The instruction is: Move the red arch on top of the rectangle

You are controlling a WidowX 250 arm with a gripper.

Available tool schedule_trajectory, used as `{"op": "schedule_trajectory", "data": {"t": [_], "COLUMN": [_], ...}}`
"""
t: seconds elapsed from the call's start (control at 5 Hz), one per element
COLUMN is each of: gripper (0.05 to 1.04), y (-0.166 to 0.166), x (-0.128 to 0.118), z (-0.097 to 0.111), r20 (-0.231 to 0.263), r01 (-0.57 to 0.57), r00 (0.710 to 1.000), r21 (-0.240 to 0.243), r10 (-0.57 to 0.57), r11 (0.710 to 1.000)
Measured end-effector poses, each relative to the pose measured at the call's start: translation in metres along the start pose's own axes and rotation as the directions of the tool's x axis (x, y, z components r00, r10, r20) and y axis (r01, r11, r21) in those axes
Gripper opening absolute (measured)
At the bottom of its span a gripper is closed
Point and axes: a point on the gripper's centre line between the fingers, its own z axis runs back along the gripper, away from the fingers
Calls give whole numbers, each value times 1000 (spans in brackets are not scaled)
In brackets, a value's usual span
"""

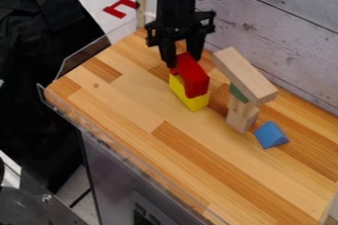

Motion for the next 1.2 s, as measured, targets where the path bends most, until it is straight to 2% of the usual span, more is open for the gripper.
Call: {"op": "schedule_trajectory", "data": {"t": [0.2, 0.4, 0.6, 0.8, 1.0, 1.2], "gripper": [561, 561, 561, 561, 561, 561], "y": [-1, 3, 14, 29, 37, 39], "x": [0, 0, 0, 0, -7, -16], "z": [0, 11, 45, 73, 94, 113], "r20": [-2, 11, 31, 30, 19, 34], "r01": [-5, -12, -48, -88, -66, -35], "r00": [1000, 1000, 998, 995, 997, 999], "r21": [-4, -13, -70, -110, -133, -159], "r10": [5, 12, 50, 91, 69, 41], "r11": [1000, 1000, 996, 990, 989, 987]}}
